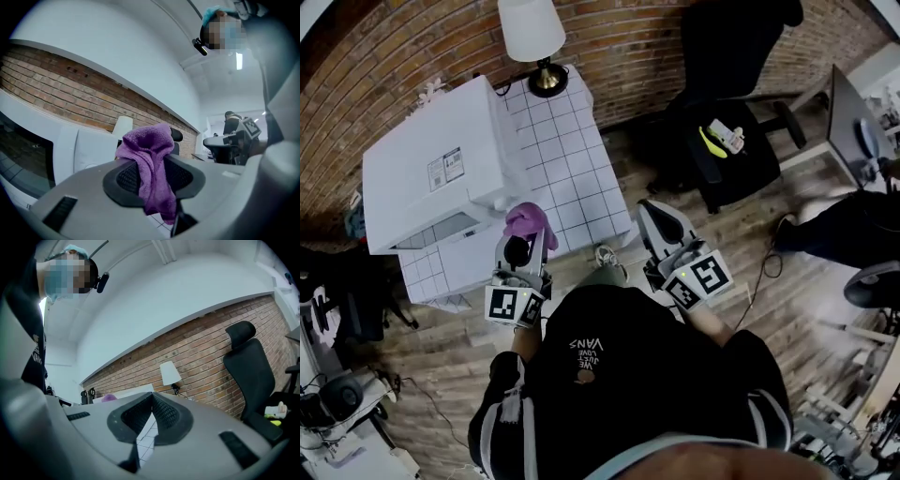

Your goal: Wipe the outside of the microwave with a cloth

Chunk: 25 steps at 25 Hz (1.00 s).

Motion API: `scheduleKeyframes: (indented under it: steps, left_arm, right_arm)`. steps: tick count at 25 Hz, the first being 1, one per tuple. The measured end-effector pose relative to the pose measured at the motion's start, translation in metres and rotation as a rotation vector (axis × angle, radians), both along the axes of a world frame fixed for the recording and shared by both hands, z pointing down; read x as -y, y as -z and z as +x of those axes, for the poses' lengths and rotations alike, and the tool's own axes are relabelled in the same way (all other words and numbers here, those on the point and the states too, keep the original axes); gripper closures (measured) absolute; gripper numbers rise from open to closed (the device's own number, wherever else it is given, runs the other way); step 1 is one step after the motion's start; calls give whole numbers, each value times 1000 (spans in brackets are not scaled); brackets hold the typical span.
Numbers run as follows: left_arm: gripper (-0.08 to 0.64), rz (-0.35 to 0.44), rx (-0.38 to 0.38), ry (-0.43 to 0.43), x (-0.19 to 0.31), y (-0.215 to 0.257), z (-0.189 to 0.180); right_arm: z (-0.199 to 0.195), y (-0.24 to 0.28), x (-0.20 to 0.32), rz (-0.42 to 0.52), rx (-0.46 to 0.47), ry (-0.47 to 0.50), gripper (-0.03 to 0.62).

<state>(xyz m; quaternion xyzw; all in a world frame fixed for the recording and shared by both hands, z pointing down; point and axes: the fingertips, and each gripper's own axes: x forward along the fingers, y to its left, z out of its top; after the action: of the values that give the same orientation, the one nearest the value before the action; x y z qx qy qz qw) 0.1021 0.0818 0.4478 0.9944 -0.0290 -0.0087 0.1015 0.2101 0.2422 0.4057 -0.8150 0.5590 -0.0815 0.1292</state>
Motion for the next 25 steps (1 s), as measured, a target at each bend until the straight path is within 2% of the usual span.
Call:
scheduleKeyframes:
  steps: [6, 14, 18, 23, 25]
  left_arm:
    - [428, -11, -23, 39, 0, 12, 59]
    - [428, -55, -34, 159, 16, 17, 84]
    - [428, -97, -3, 276, 24, 7, 88]
    - [428, -67, -34, 441, 29, 7, 96]
    - [428, -90, -49, 497, 30, 4, 102]
  right_arm:
    - [60, 12, 20, -17, -2, 87, 595]
    - [86, 11, 71, -14, 33, 285, 595]
    - [100, 9, 100, -14, 30, 412, 594]
    - [116, 9, 127, -30, 34, 613, 595]
    - [124, 8, 135, -41, 30, 683, 595]
